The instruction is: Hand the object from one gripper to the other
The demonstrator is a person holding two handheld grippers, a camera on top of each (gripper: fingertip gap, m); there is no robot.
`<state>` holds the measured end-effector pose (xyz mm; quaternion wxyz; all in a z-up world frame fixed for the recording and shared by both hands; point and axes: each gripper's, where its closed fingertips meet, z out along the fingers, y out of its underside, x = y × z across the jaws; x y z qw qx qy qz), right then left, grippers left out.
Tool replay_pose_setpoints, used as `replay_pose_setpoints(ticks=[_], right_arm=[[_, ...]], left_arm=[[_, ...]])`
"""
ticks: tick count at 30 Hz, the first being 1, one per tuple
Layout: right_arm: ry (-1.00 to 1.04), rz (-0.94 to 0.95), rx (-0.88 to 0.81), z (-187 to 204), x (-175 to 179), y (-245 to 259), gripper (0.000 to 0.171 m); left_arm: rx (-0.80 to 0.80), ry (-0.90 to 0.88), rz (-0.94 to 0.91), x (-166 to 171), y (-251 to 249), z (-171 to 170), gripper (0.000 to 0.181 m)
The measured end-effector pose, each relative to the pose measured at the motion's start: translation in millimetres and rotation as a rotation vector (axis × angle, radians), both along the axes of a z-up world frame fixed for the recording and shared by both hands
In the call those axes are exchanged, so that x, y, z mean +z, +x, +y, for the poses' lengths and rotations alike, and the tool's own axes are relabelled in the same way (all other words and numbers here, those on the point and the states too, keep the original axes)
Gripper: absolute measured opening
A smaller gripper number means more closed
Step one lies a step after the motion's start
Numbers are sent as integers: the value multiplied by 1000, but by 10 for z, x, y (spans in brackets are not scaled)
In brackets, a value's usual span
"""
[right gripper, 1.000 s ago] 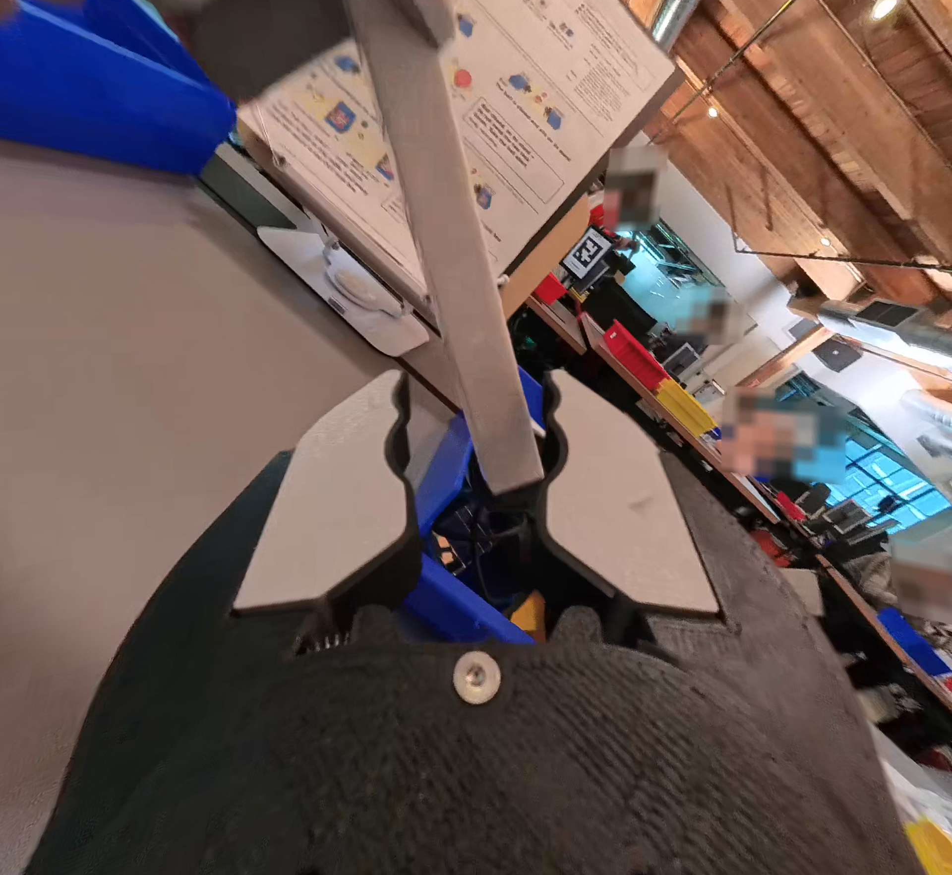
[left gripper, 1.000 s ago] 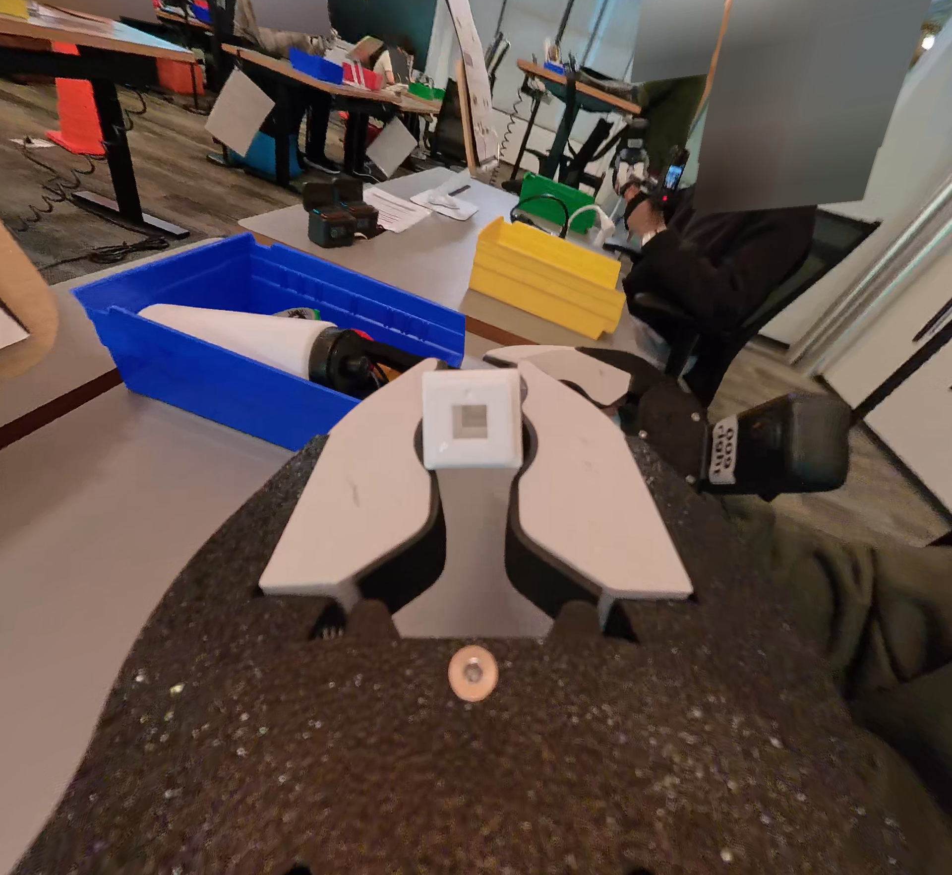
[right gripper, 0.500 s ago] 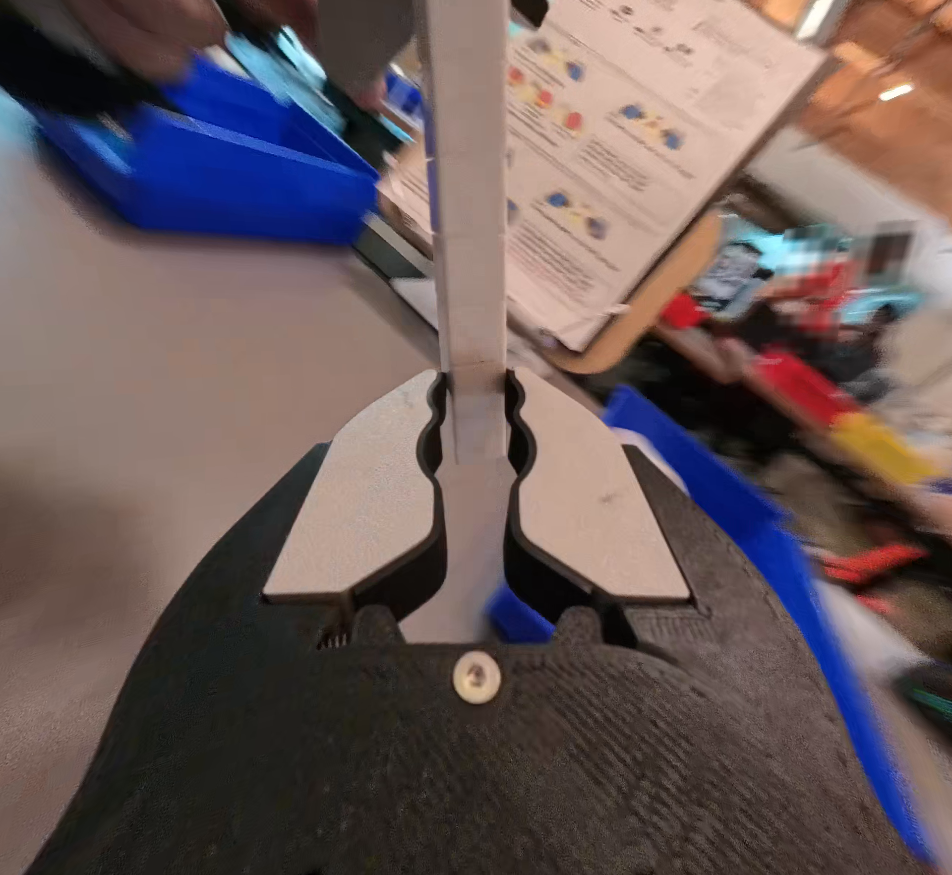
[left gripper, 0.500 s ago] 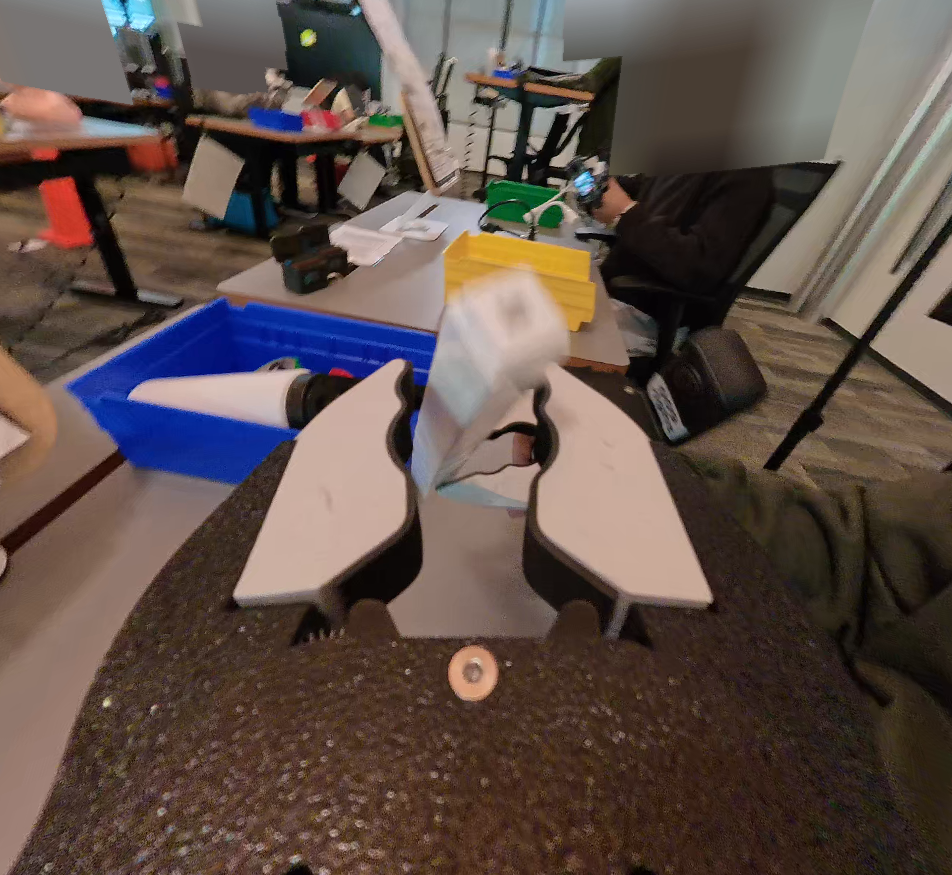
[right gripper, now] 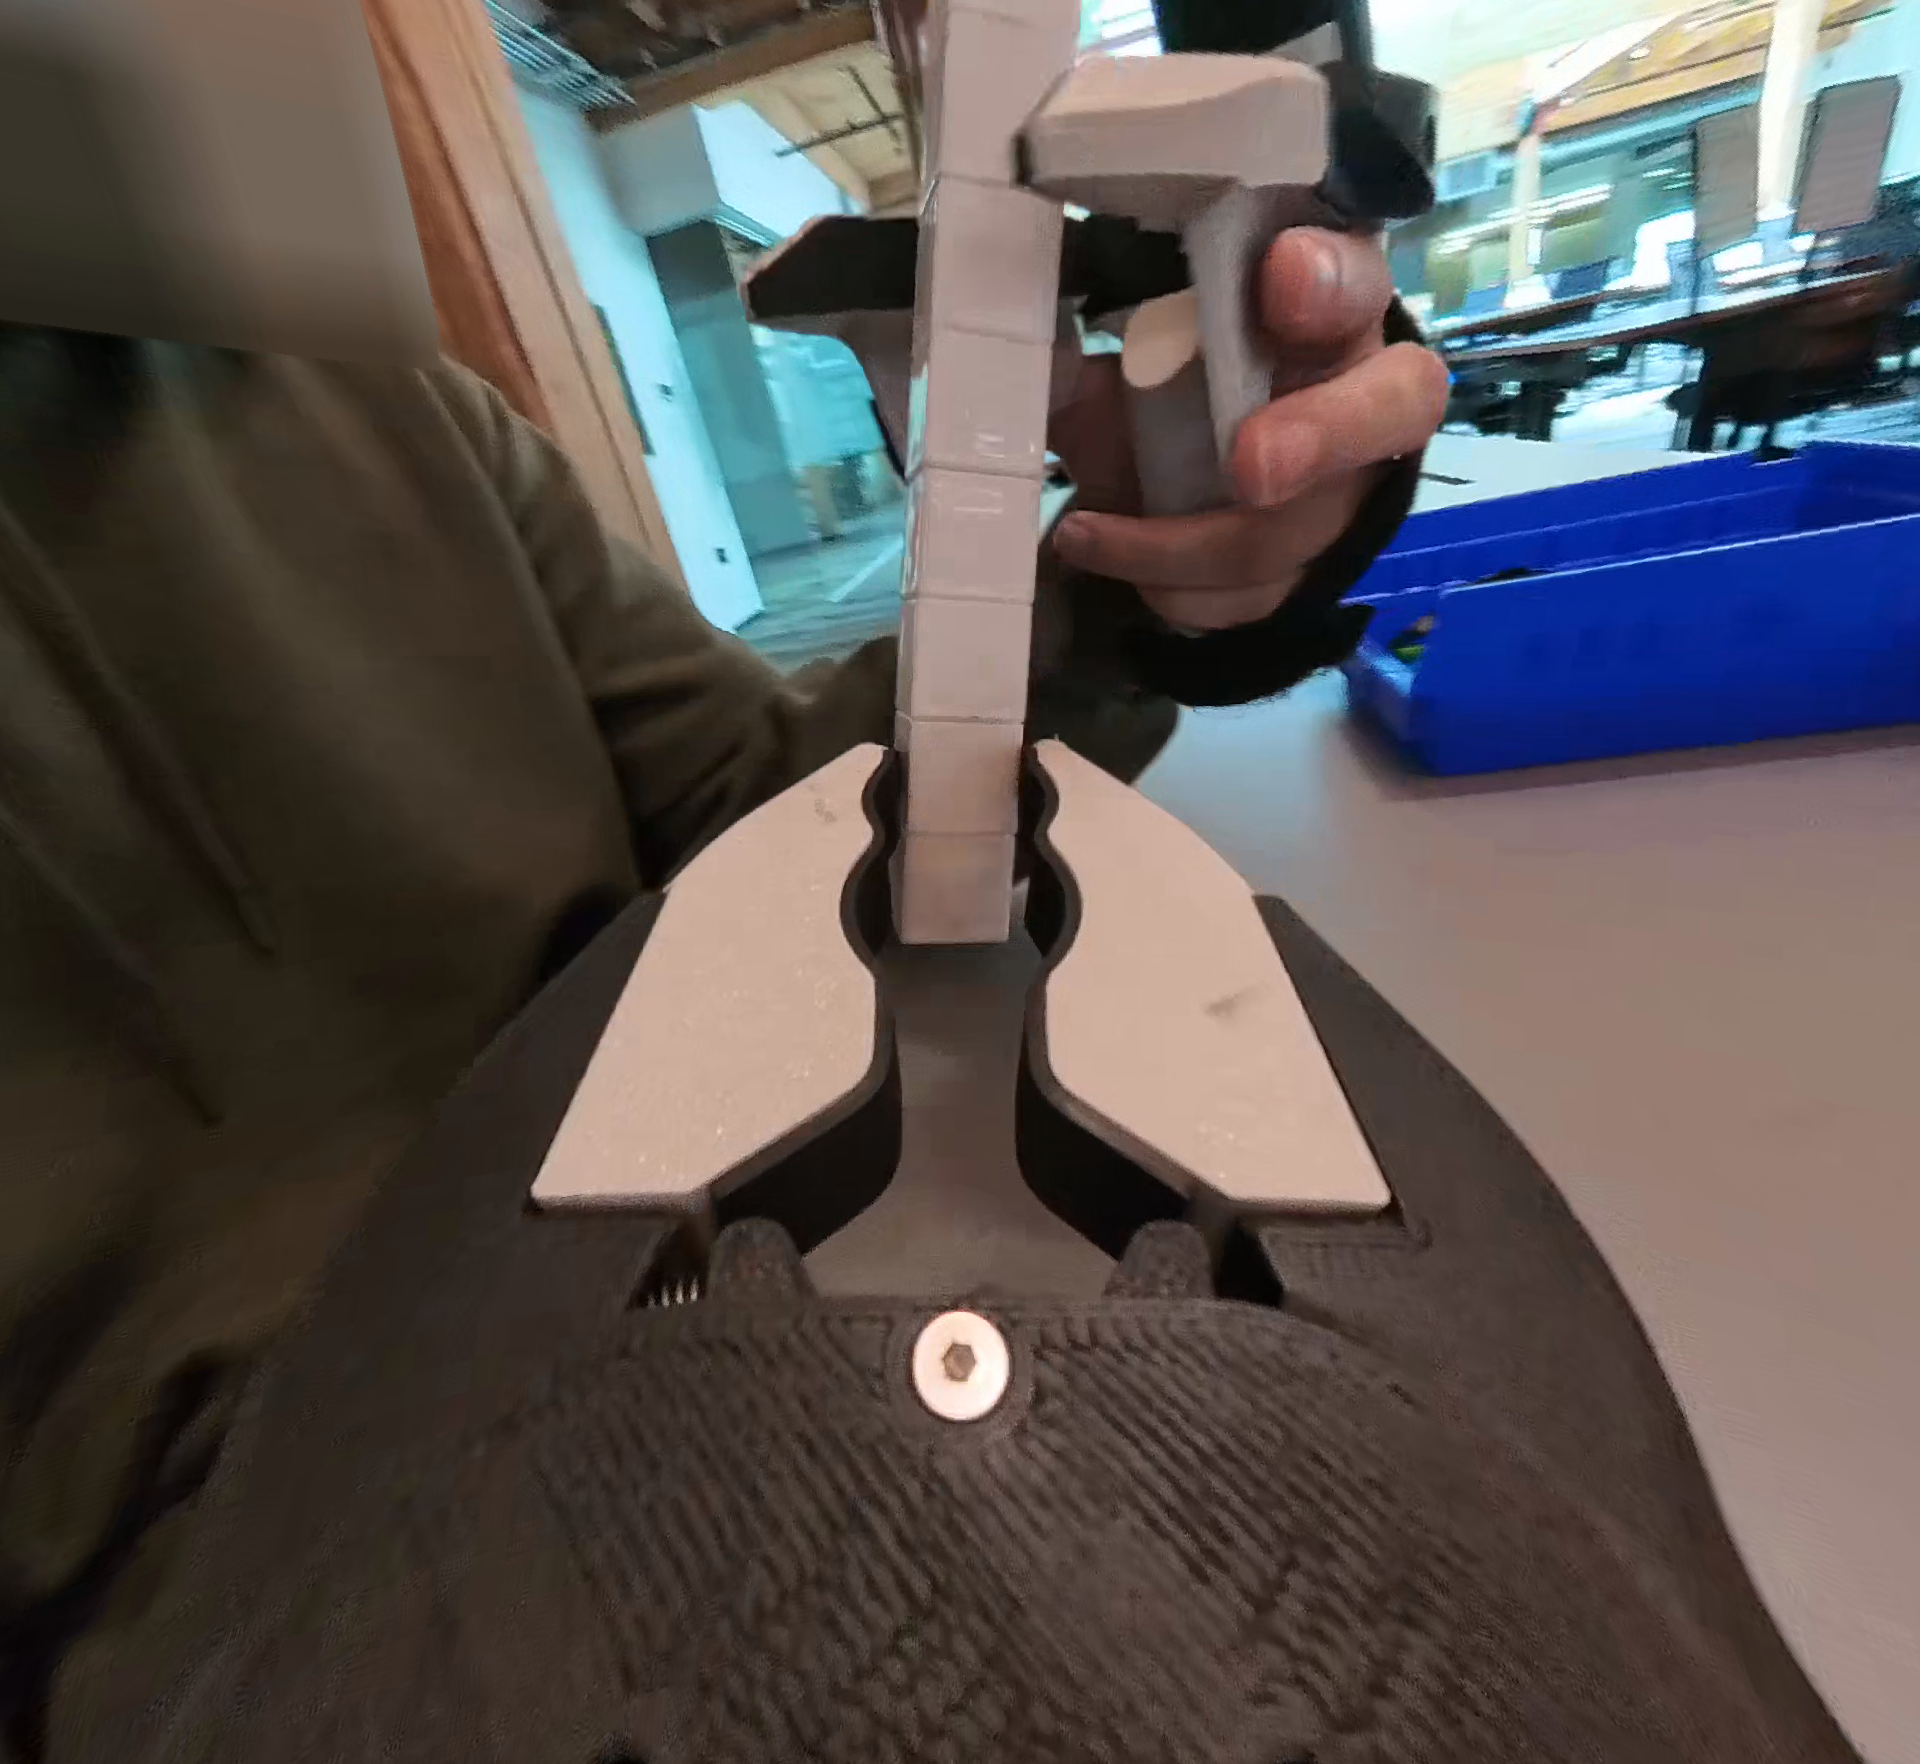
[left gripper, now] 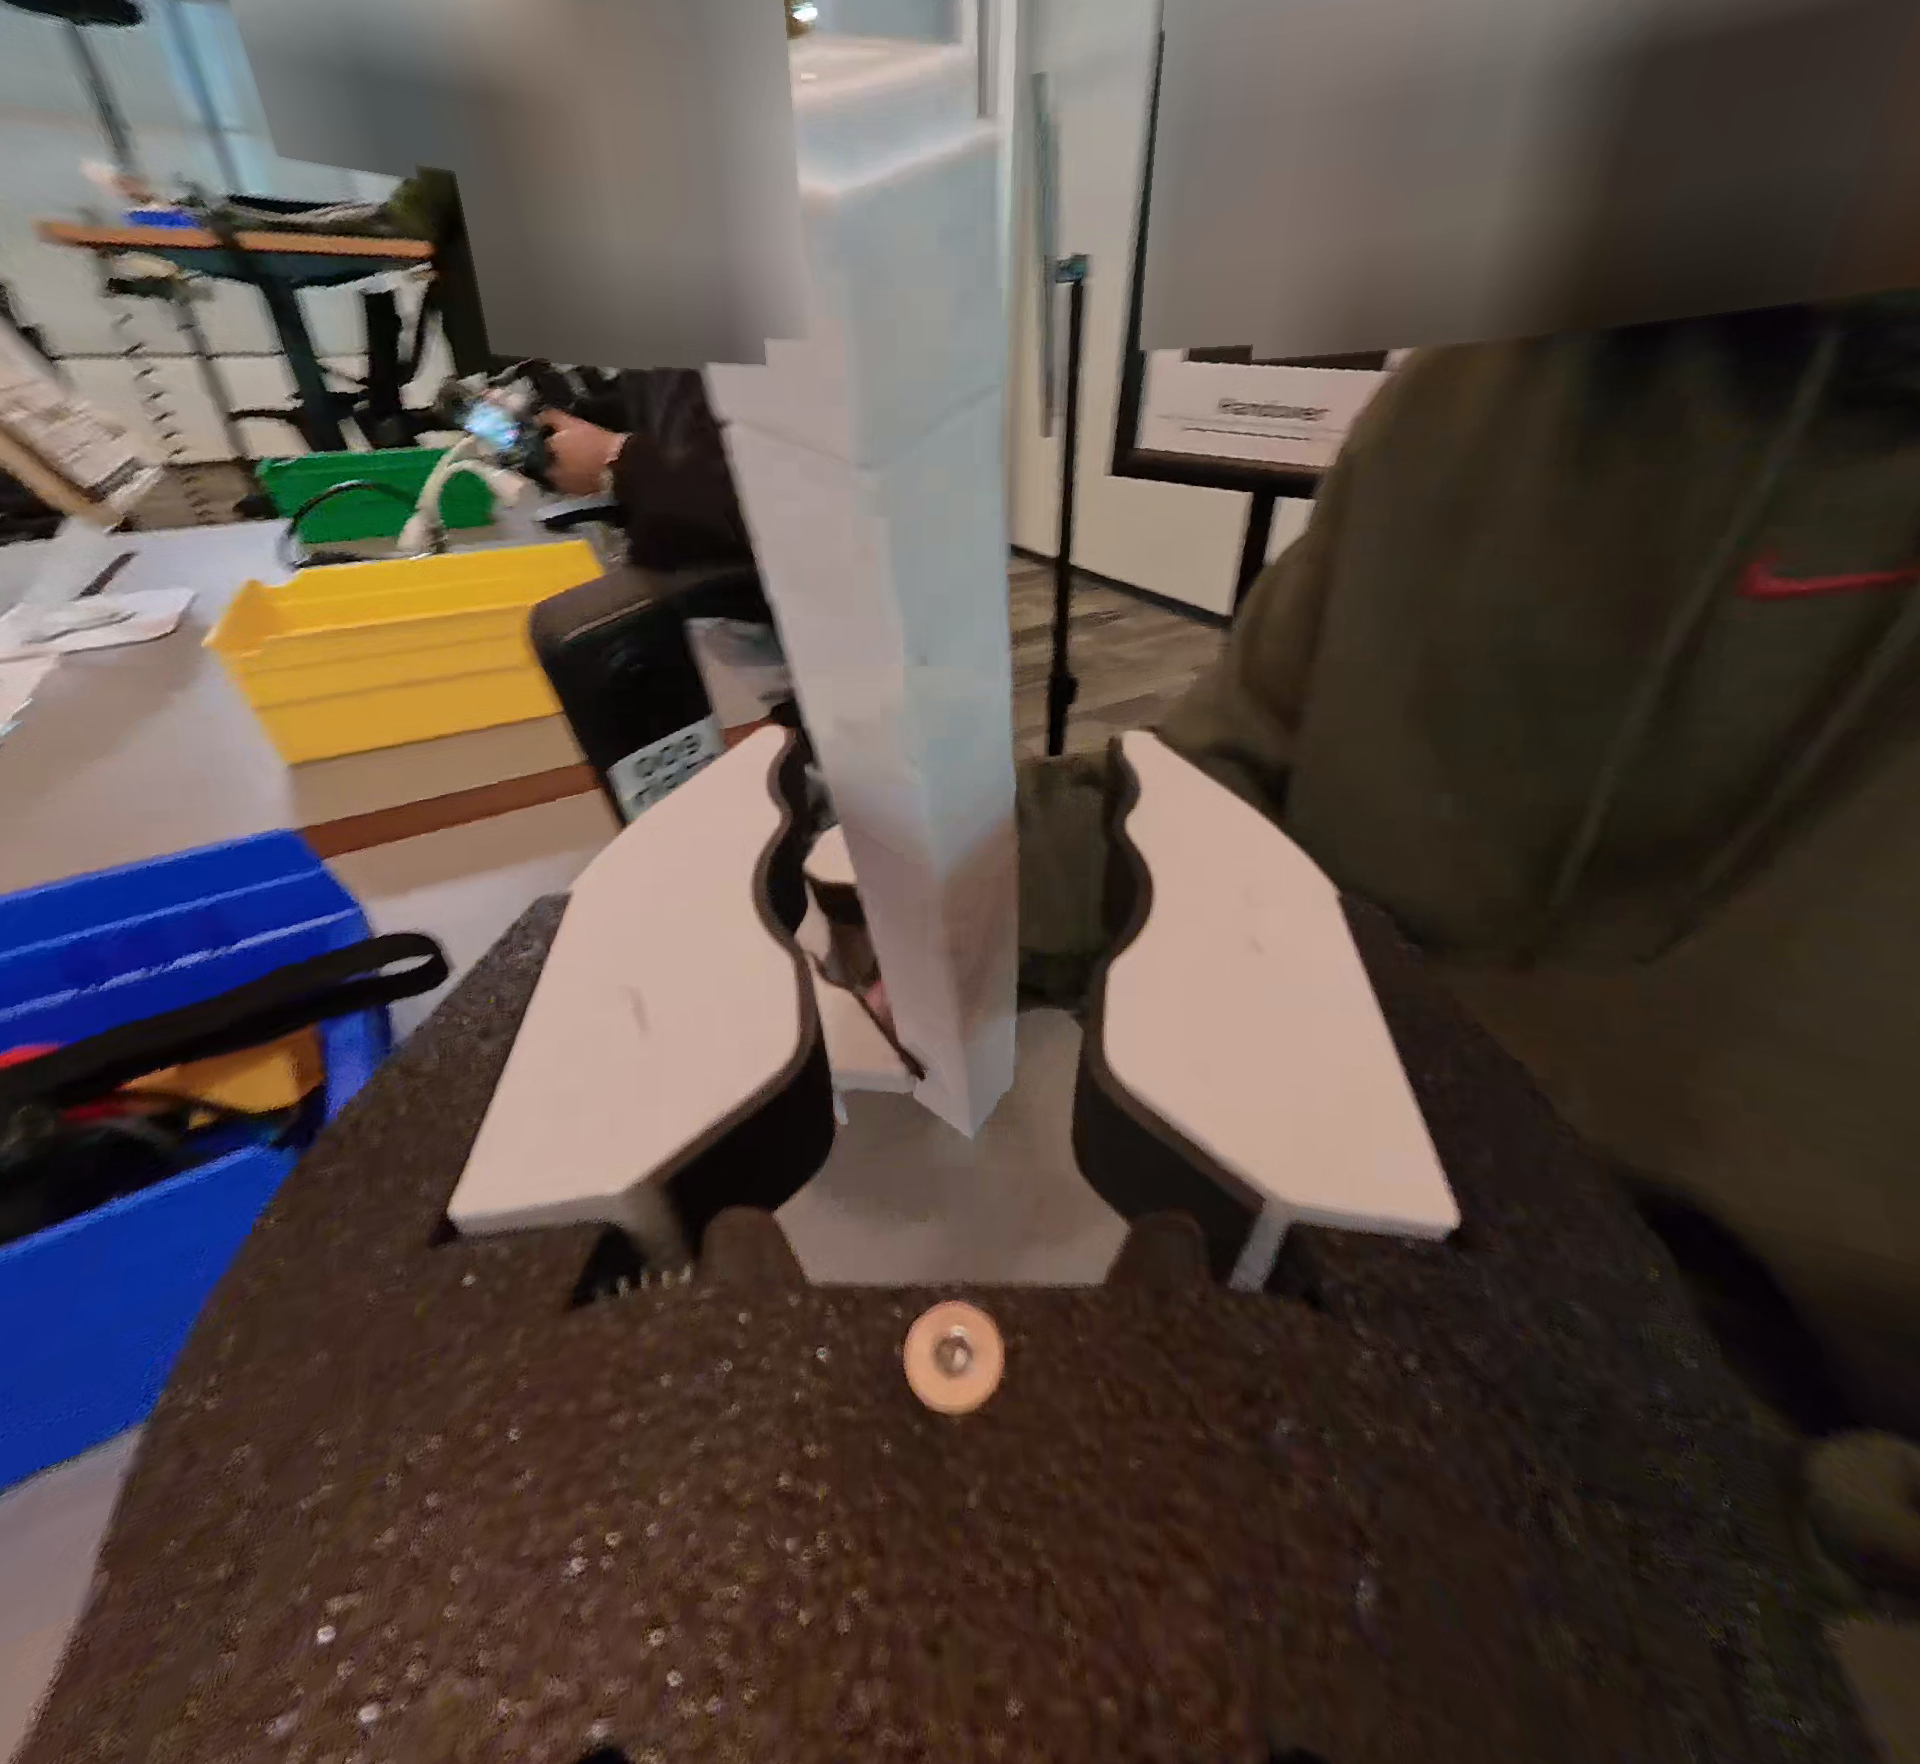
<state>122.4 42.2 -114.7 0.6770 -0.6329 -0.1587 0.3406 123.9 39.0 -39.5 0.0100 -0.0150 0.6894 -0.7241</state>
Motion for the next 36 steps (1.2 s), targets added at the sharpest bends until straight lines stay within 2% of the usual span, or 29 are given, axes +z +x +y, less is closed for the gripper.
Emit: replay_pose_setpoints(ticks=[2, 4, 7, 8, 9, 10, 12, 14, 17, 20, 24, 25, 28, 30, 33, 36], right_arm=[[6, 57, 65, -30, 34, -50, 21], [19, 73, 72, -25, 51, -58, 21], [2, 58, 0, 40, 25, 7, 23], [0, 31, -101, 105, 7, 111, 24], [-2, -23, -221, 166, -20, 237, 33], [-3, -101, -335, 209, -46, 351, 50], [-11, -310, -553, 255, -79, 562, 63], [-30, -485, -739, 291, -59, 729, 69], [-78, -618, -973, 370, -8, 894, 78], [-101, -688, -1163, 414, 30, 972, 75], [-86, -821, -1368, 297, 112, 1086, 43], [-92, -866, -1374, 281, 107, 1092, 29], [-104, -868, -1377, 242, 104, 1138, 28], [-97, -799, -1318, 247, 104, 1129, 26], [-72, -623, -1104, 323, 95, 980, 23], [-73, -365, -829, 361, 63, 769, 22]], left_arm=[[-76, -14, -34, -6, -114, -1, 46], [-69, -20, -87, -20, -103, 13, 28], [-23, 2, -32, -18, 5, 15, 27], [29, -2, -7, -1, 95, 22, 26], [88, -5, 13, 13, 194, 39, 25], [143, 2, 38, 11, 282, 62, 25], [314, 30, 103, -3, 521, 140, 25], [505, 45, 184, -17, 757, 252, 25], [735, 3, 268, -7, 1005, 356, 25], [871, -68, 253, 57, 1119, 314, 25], [964, -86, 226, 59, 1165, 223, 25], [964, -82, 222, 54, 1163, 191, 25], [965, -77, 210, 54, 1155, 152, 25], [886, -75, 185, 90, 1095, 86, 24], [718, -100, 117, 214, 931, -8, 42], [568, -48, 68, 192, 768, -32, 51]])
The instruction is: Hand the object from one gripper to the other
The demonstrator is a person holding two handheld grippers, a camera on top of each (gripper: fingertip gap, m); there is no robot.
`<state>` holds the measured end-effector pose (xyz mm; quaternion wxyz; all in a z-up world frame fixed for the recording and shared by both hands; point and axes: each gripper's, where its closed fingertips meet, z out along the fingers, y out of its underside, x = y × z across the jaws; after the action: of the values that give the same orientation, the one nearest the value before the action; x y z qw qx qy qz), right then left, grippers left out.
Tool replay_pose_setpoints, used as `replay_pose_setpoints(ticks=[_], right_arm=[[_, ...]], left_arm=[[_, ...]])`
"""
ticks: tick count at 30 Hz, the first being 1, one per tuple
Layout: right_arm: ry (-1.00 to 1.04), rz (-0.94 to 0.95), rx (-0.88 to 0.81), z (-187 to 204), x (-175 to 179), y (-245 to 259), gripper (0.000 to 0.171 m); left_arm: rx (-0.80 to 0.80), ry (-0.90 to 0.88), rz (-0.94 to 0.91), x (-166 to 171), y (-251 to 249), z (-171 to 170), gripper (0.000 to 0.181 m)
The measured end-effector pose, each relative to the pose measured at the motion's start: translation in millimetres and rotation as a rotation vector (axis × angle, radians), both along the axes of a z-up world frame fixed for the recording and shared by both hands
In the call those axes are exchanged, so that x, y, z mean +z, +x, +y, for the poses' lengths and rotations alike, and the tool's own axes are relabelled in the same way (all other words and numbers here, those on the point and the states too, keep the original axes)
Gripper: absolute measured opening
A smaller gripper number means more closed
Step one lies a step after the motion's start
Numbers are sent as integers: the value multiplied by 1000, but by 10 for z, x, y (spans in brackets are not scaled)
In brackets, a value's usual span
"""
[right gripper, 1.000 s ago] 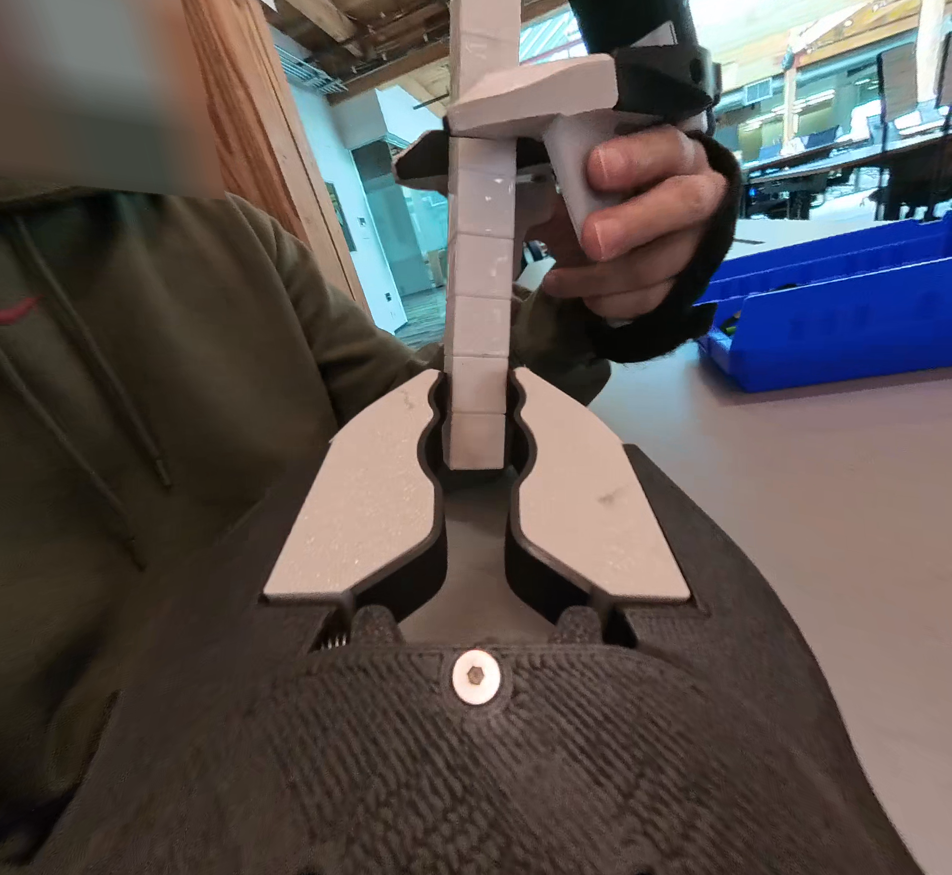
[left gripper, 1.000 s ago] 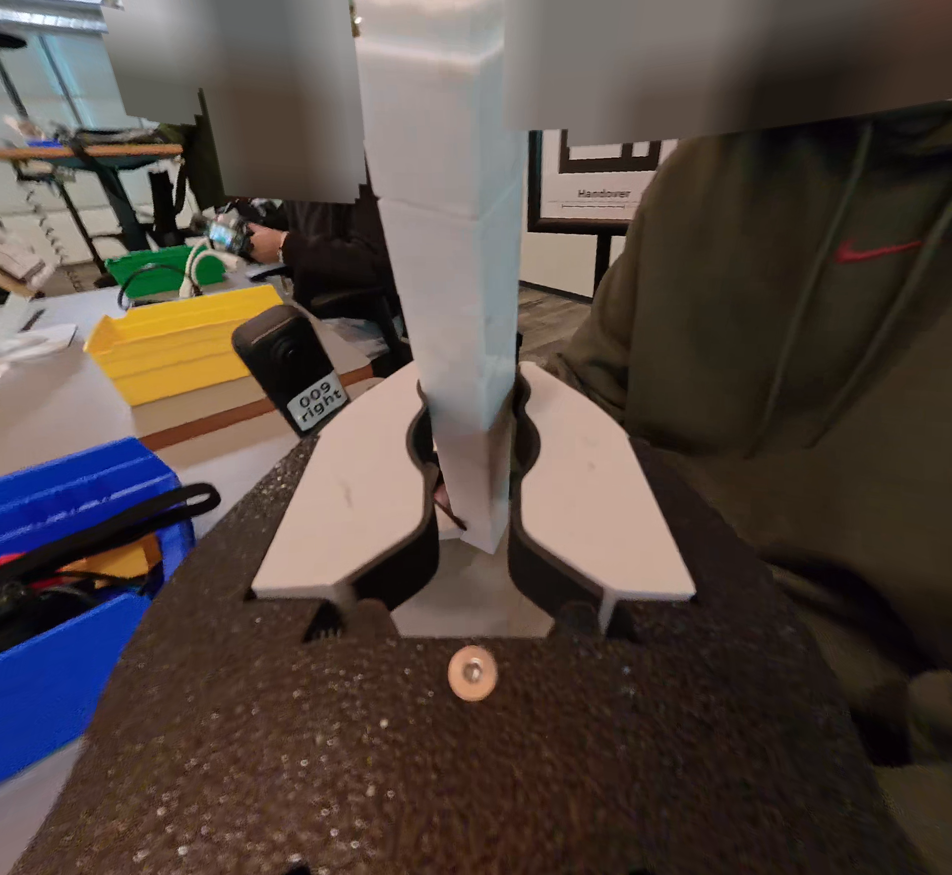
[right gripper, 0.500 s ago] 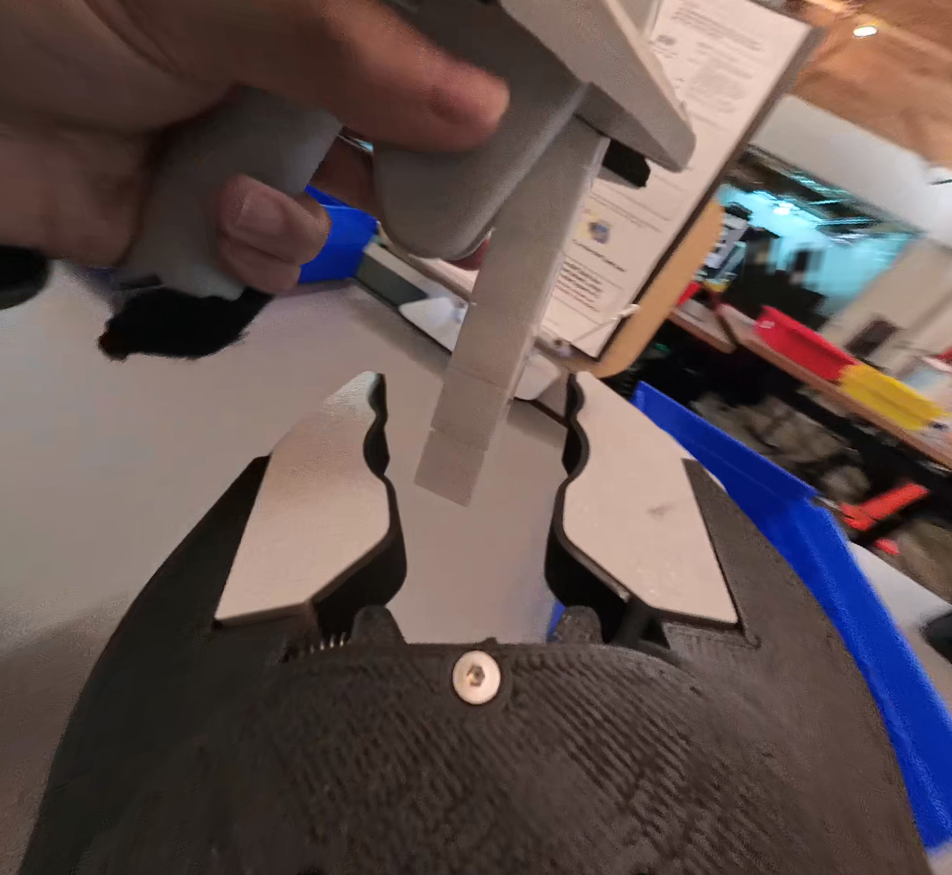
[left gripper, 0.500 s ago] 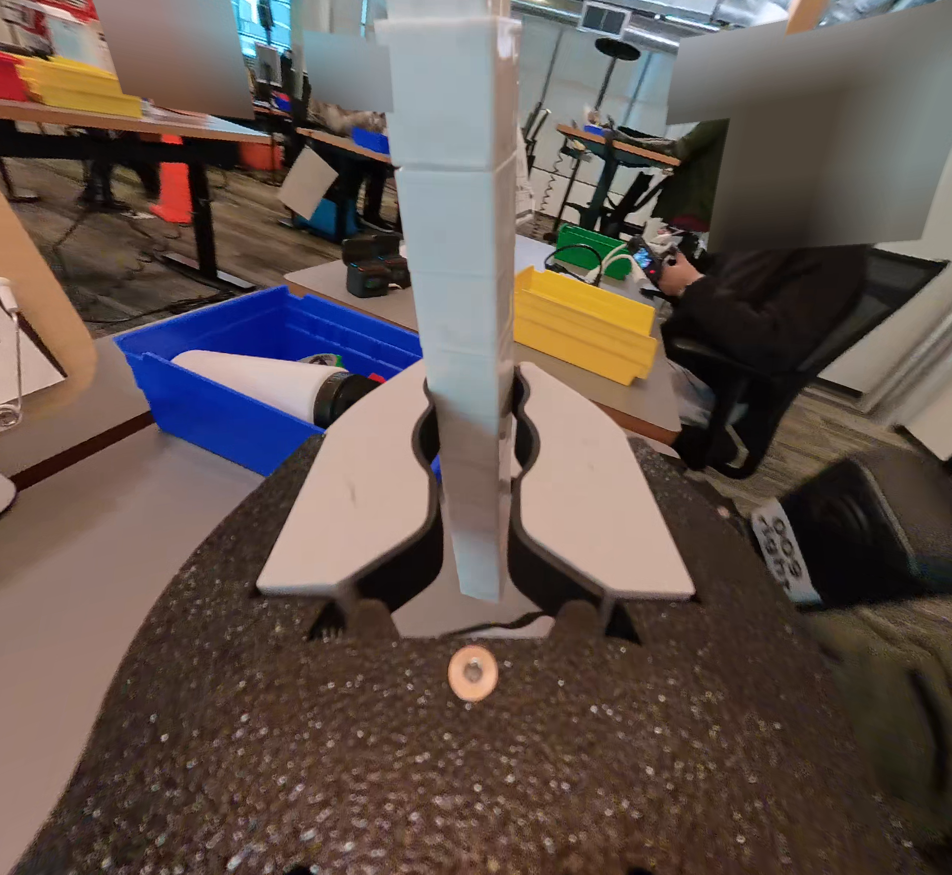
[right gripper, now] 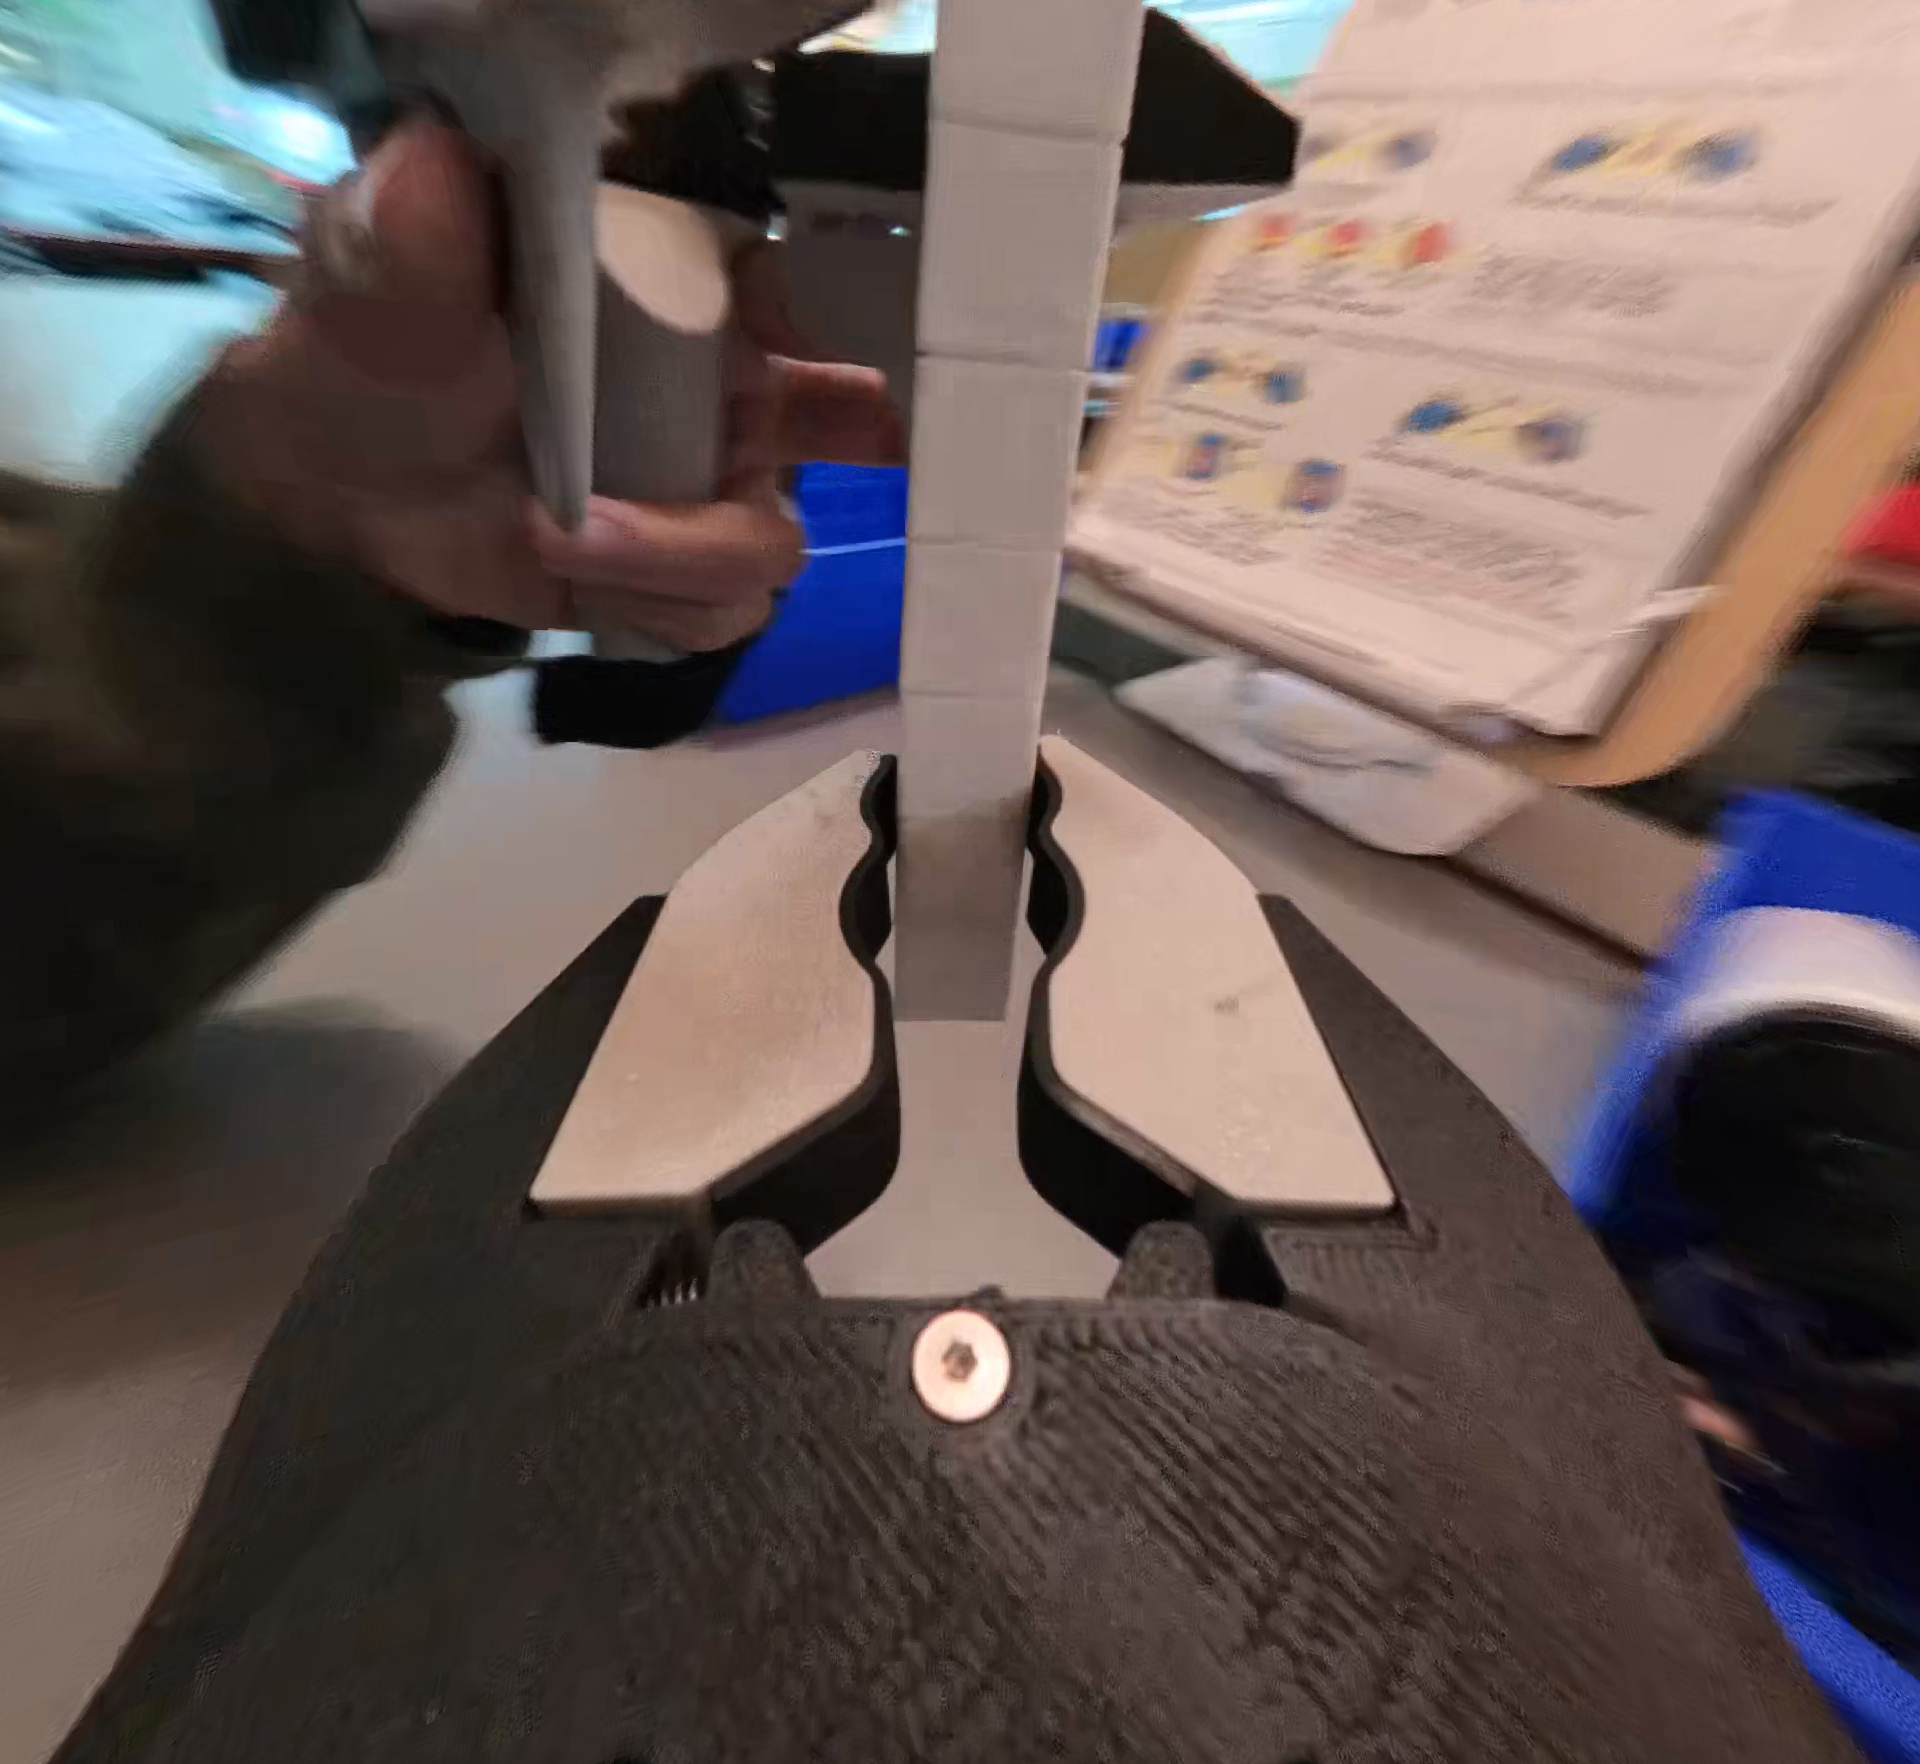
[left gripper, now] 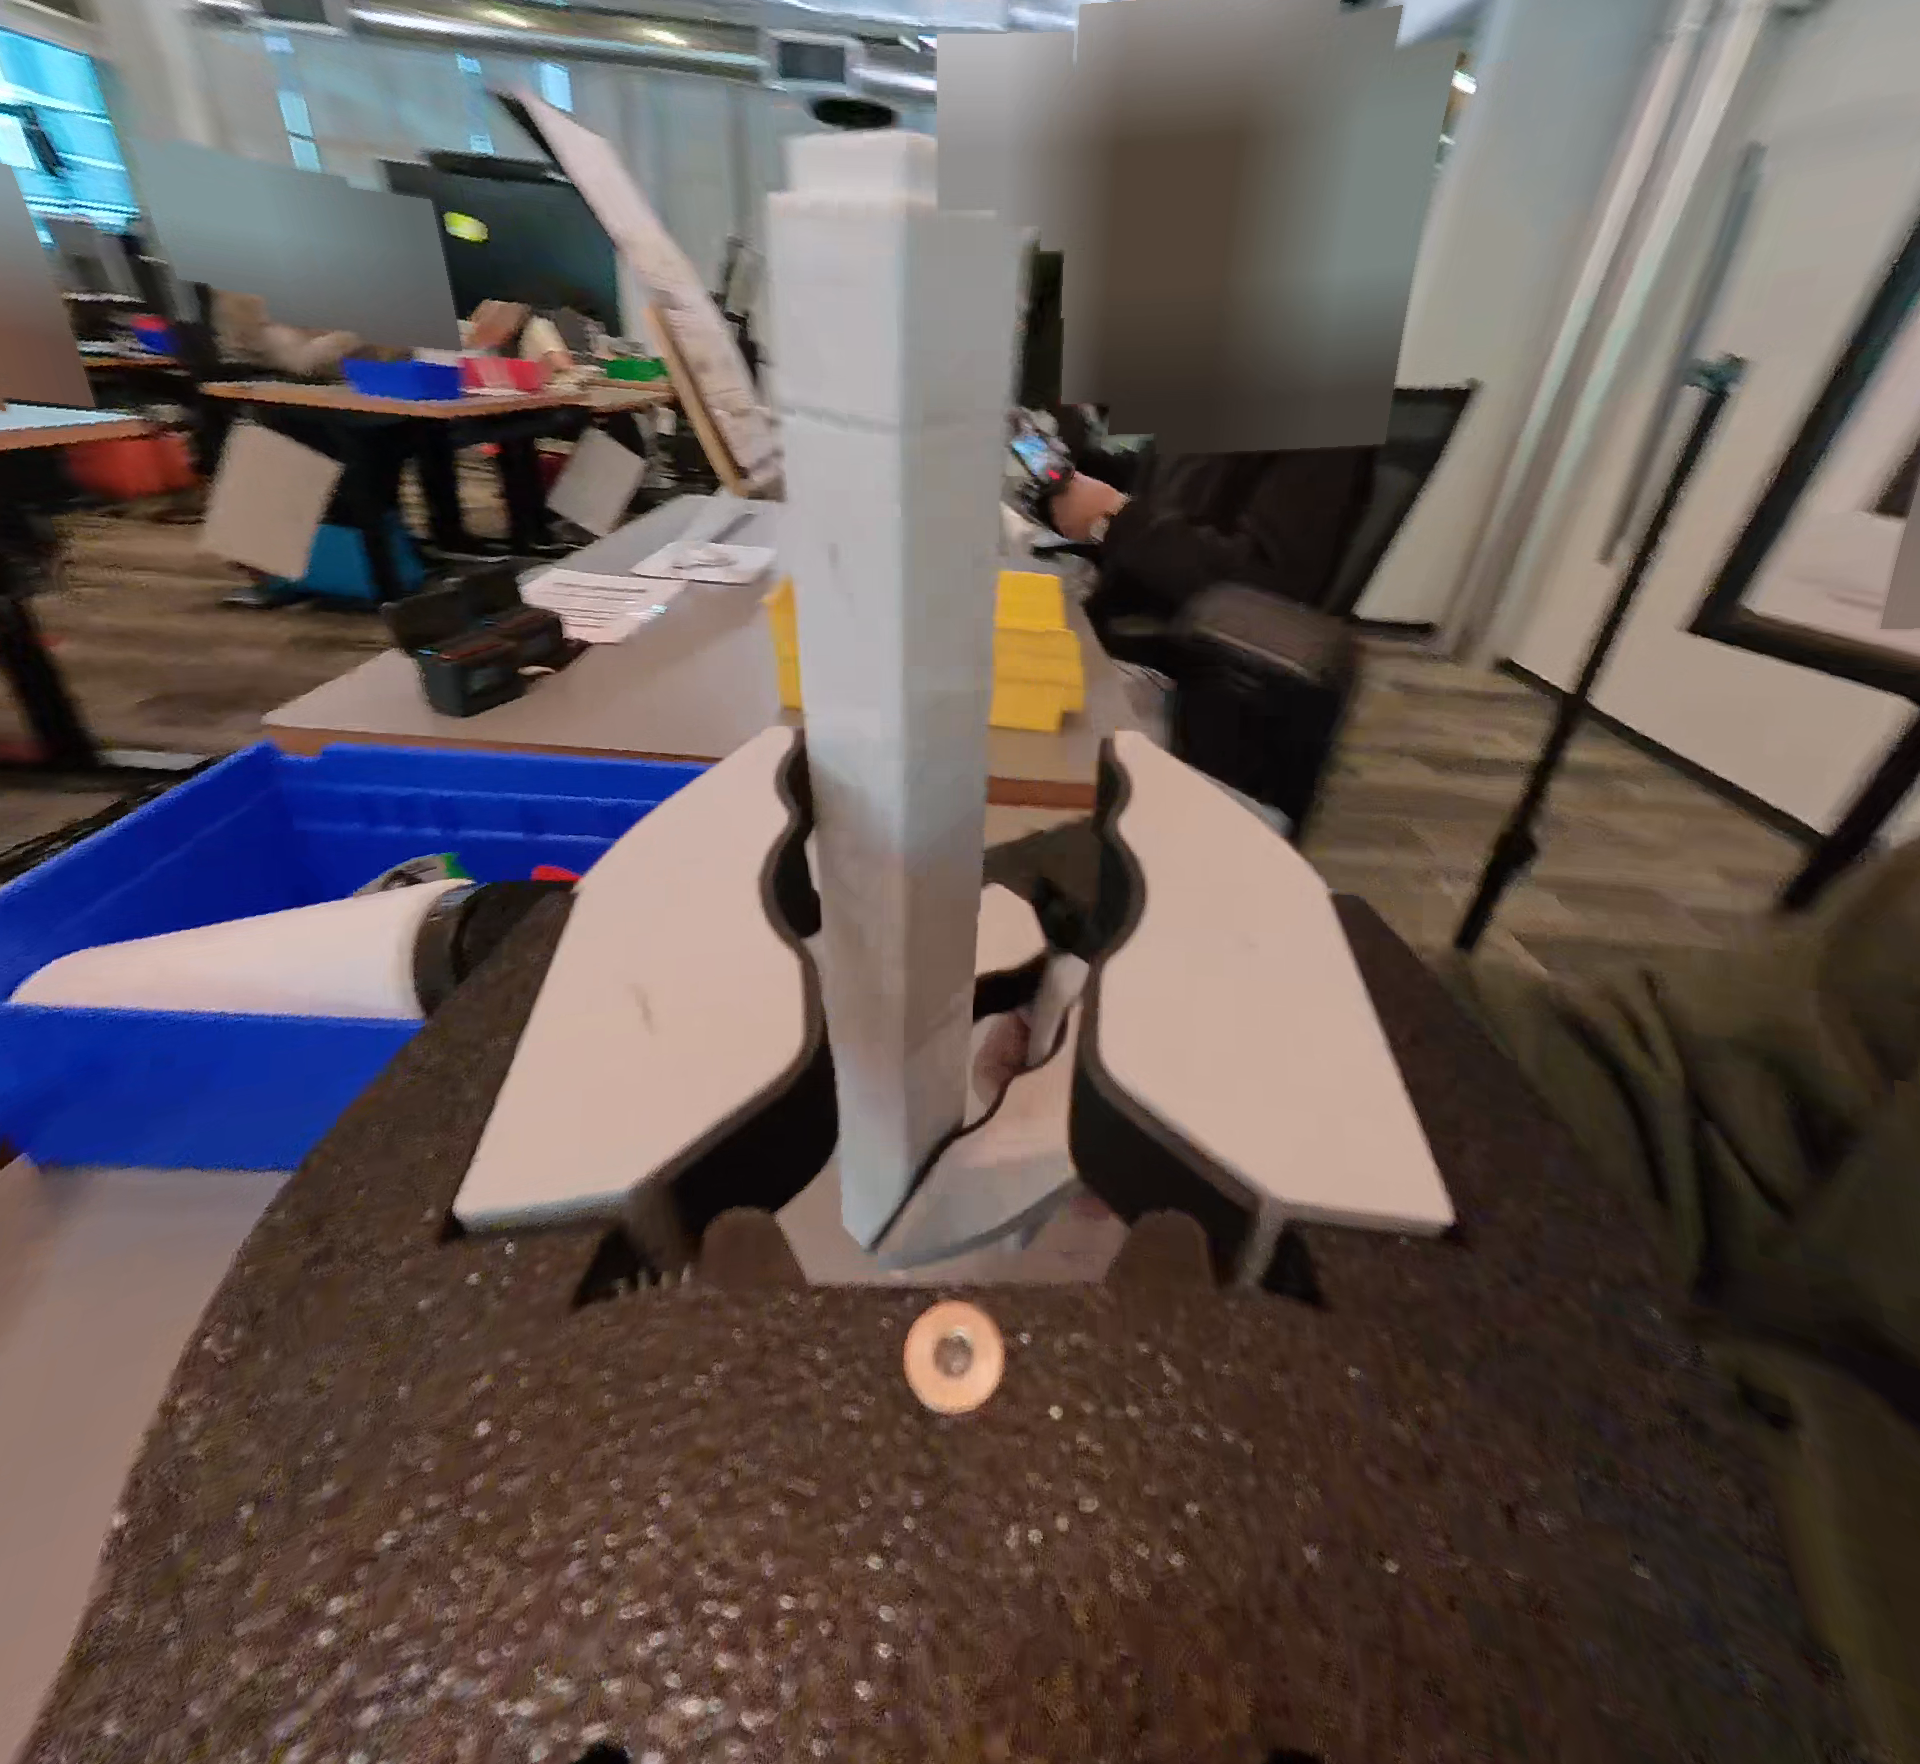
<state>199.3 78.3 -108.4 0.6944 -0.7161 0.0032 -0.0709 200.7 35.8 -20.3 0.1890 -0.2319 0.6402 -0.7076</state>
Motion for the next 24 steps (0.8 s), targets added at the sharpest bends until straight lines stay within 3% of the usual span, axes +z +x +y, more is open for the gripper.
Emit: replay_pose_setpoints(ticks=[7, 14, 17, 20, 22, 24], right_arm=[[73, 231, 725, -296, 49, -796, 22], [32, 383, 1028, -394, -29, -1163, 22], [21, 372, 1068, -391, -62, -1248, 22], [32, 371, 1033, -365, -48, -1213, 22], [52, 356, 891, -253, -52, -1046, 29], [70, 266, 639, -96, -97, -751, 51]], left_arm=[[-408, 77, -47, -169, -546, -29, 61], [-715, 125, -76, -382, -936, -228, 58], [-804, 168, -116, -493, -1049, -281, 33], [-816, 138, -78, -468, -1017, -271, 30], [-744, 125, -35, -445, -881, -261, 27], [-616, 105, 2, -400, -670, -222, 22]])
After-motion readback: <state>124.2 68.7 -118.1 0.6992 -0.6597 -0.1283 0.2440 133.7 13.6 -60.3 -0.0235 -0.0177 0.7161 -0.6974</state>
